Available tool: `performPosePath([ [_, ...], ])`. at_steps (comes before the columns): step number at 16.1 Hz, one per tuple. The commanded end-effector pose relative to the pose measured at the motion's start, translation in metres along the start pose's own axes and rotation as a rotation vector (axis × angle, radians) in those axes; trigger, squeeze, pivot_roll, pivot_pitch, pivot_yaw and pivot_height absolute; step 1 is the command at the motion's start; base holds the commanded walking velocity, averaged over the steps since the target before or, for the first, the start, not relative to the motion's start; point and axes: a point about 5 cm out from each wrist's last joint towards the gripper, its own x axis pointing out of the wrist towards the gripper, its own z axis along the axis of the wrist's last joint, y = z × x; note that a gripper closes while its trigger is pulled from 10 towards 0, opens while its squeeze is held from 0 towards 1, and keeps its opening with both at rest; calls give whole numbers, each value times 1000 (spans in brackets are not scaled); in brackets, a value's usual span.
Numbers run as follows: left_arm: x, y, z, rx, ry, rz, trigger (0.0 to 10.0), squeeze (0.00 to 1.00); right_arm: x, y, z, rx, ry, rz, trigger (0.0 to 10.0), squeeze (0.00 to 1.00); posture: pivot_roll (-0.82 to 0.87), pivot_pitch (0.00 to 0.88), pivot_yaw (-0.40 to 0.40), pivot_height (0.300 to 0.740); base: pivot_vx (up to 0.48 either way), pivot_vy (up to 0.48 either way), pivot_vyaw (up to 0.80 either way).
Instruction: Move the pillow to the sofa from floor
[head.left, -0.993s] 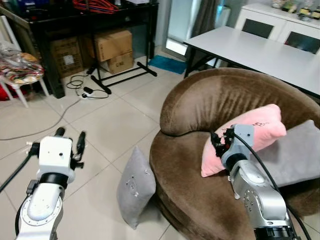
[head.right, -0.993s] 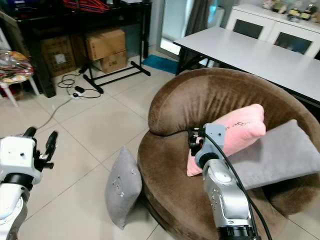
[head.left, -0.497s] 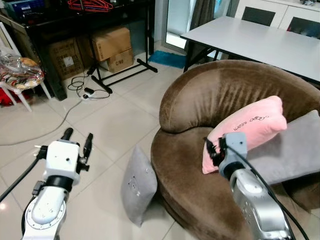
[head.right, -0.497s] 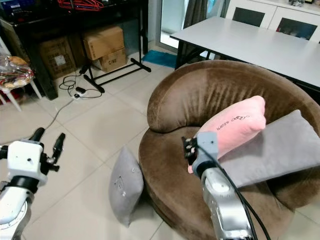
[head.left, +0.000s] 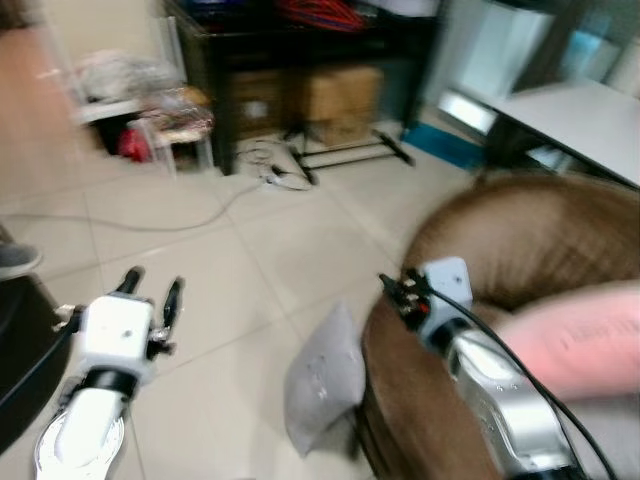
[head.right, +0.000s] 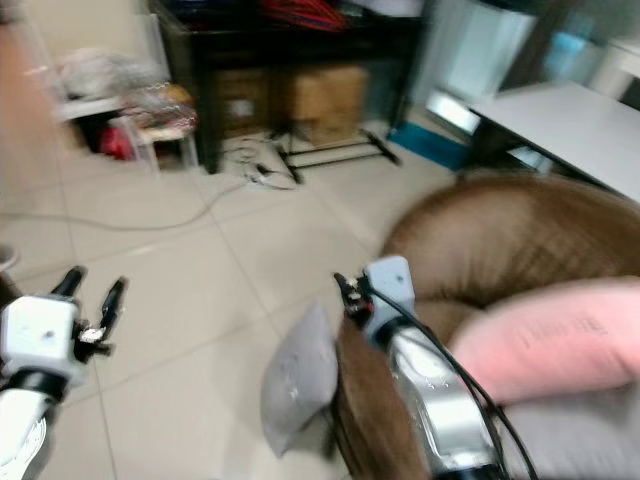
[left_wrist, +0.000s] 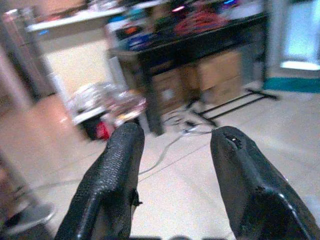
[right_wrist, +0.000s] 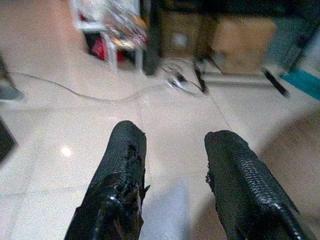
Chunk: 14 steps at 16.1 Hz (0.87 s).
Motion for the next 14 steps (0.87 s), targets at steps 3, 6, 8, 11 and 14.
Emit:
performPosePath([
  [3, 5, -7, 6, -25, -35, -13, 10000, 0, -4, -15, -4, 2, 19, -39, 10000, 0, 67, 0, -71, 740, 285, 0, 0],
  [6, 7, -4, 7, -23, -42, -3, 10000, 0, -3, -17, -1, 4, 14, -48, 10000, 0, 70, 0, -76, 740, 284, 0, 0],
  [8, 6, -5, 7, -23, -43, -3, 10000, 0, -4, -17, -2, -2, 11, -30, 10000, 0, 70, 0, -76, 740, 281, 0, 0],
  [11, 7, -8, 6, -24, -40, -7, 10000, 0, -5, -14, -3, -67, 27, 64, 10000, 0, 69, 0, -81, 740, 84, 0, 267],
  [14, 5, -9, 6, -21, -37, 0, 10000, 0, -8, -15, -6, -104, 51, 133, 10000, 0, 78, 0, -98, 740, 0, 0, 800],
])
